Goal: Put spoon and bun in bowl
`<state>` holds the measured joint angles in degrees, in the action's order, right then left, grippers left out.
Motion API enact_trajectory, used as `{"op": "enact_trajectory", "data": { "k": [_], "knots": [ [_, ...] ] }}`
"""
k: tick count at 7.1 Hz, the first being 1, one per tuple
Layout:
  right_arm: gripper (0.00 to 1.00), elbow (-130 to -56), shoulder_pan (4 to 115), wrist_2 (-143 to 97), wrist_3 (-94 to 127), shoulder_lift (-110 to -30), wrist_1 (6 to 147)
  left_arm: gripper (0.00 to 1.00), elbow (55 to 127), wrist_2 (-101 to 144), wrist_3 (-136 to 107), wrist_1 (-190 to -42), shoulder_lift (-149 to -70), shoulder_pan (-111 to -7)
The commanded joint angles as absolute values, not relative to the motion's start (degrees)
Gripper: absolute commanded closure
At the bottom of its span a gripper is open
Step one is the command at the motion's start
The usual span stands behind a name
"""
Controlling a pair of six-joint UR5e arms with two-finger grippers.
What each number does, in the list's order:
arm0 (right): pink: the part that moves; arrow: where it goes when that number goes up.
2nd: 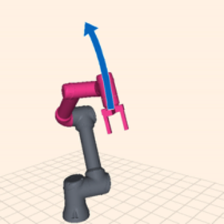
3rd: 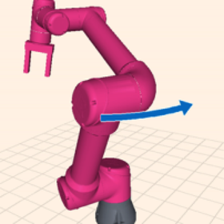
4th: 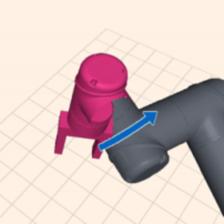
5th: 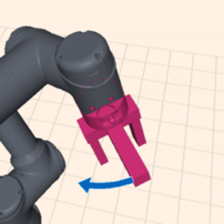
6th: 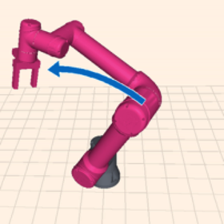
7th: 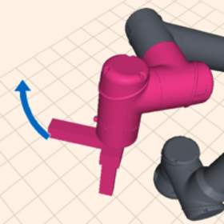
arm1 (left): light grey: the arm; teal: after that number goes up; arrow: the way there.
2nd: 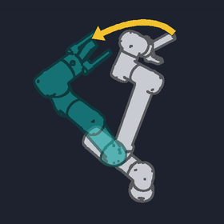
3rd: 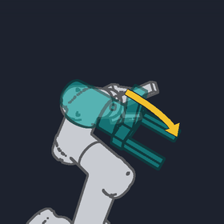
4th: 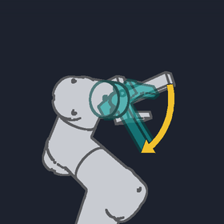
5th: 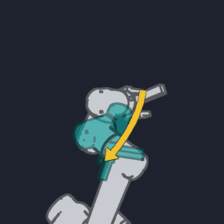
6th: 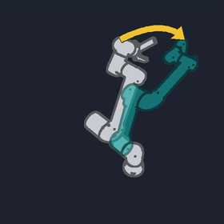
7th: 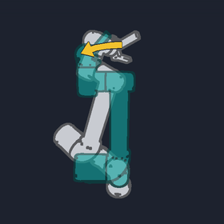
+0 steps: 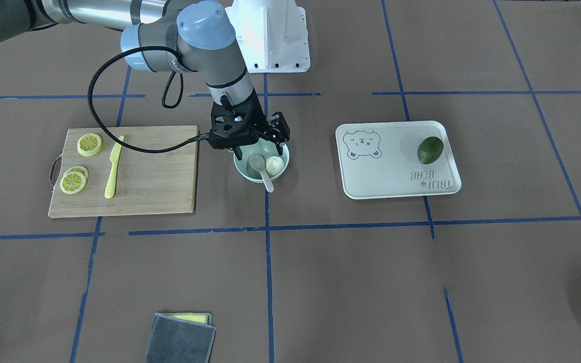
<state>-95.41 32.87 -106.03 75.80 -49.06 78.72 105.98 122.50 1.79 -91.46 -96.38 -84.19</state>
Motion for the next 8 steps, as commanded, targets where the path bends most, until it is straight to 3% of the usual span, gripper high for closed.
{"op": "enact_trajectory", "data": {
  "k": [1, 4, 8],
  "knots": [
    [0.0, -101.0, 40.1, -113.5, 68.2, -53.9, 84.6, 0.0, 104.3, 127.3, 2.7, -91.4, -91.8, -86.3],
    [0.0, -110.5, 50.4, -119.8, 54.5, -62.3, 95.8, 0.0, 97.5, 129.5, 3.0, -91.2, -90.8, -89.5],
    [0.0, -110.5, 67.7, -133.9, 29.2, -76.3, 96.2, 0.0, 91.2, 133.5, 2.3, -91.3, -90.4, -91.3]
  ]
}}
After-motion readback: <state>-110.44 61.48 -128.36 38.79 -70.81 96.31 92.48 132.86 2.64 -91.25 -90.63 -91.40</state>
